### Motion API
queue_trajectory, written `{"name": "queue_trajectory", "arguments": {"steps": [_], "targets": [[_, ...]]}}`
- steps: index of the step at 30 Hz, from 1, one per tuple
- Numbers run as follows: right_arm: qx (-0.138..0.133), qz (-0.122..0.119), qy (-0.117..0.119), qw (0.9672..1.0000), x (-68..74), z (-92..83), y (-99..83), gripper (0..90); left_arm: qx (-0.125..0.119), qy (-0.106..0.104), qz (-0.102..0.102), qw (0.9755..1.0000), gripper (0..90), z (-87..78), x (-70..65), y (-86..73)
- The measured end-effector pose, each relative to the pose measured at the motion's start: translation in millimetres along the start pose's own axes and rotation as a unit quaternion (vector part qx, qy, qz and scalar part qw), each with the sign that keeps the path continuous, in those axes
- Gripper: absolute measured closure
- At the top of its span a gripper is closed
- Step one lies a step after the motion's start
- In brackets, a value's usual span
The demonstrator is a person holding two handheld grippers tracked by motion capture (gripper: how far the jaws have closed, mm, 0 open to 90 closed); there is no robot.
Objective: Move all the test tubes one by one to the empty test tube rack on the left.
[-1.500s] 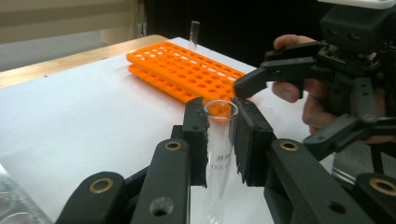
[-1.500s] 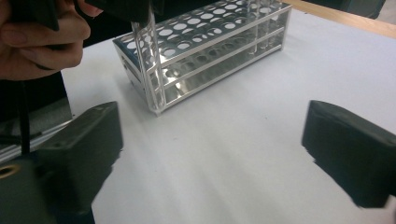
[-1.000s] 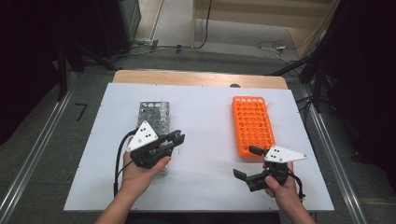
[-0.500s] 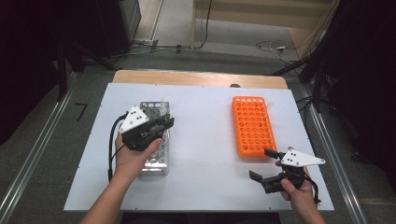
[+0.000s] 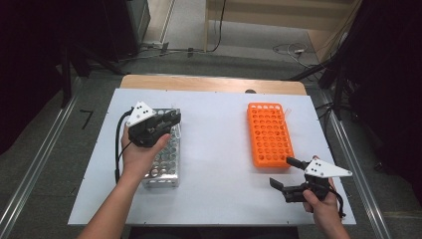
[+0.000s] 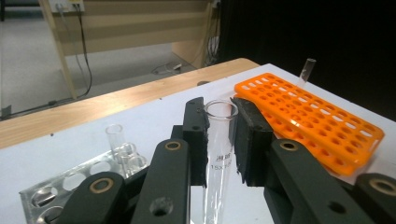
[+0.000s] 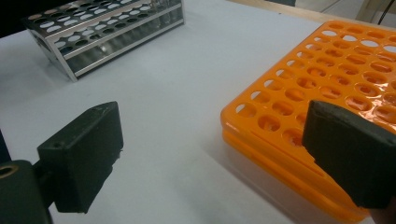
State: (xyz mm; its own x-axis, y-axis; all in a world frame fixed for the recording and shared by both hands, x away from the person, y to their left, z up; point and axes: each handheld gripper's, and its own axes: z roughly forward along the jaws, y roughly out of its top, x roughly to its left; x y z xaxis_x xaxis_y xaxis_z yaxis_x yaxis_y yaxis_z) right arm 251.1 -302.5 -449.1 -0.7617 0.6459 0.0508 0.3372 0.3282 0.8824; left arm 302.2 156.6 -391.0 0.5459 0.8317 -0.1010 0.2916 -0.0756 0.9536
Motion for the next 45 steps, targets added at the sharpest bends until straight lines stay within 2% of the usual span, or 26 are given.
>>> {"name": "queue_trajectory", "arguments": {"steps": [4,10,16,26,34,45], "targets": [[-0.004,0.008,-0.001,1.0000,-1.6,-1.1,-0.2,4.2,-0.002,0.010,-0.004,0.9999,76.4,2.1,6.0,1.3],[-0.006,0.006,0.000,1.0000,-2.2,-1.5,0.0,4.2,-0.001,0.027,-0.006,0.9996,76.4,5.7,14.8,1.2],[-0.007,0.006,0.002,1.0000,-2.1,-2.2,0.1,4.2,0.004,0.035,-0.009,0.9993,76.4,10.5,19.8,-0.6],[-0.007,0.007,0.004,0.9999,-1.2,-1.8,0.0,4.2,0.011,0.043,0.001,0.9990,76.4,21.0,19.0,-4.4],[-0.007,0.005,0.007,0.9999,-0.7,-1.2,-0.2,4.2,0.016,0.053,0.002,0.9985,76.4,24.9,19.6,-10.7],[-0.004,0.005,0.008,0.9999,0.8,0.4,-0.7,4.2,0.025,0.053,0.003,0.9983,76.3,28.0,19.4,-18.4]]}}
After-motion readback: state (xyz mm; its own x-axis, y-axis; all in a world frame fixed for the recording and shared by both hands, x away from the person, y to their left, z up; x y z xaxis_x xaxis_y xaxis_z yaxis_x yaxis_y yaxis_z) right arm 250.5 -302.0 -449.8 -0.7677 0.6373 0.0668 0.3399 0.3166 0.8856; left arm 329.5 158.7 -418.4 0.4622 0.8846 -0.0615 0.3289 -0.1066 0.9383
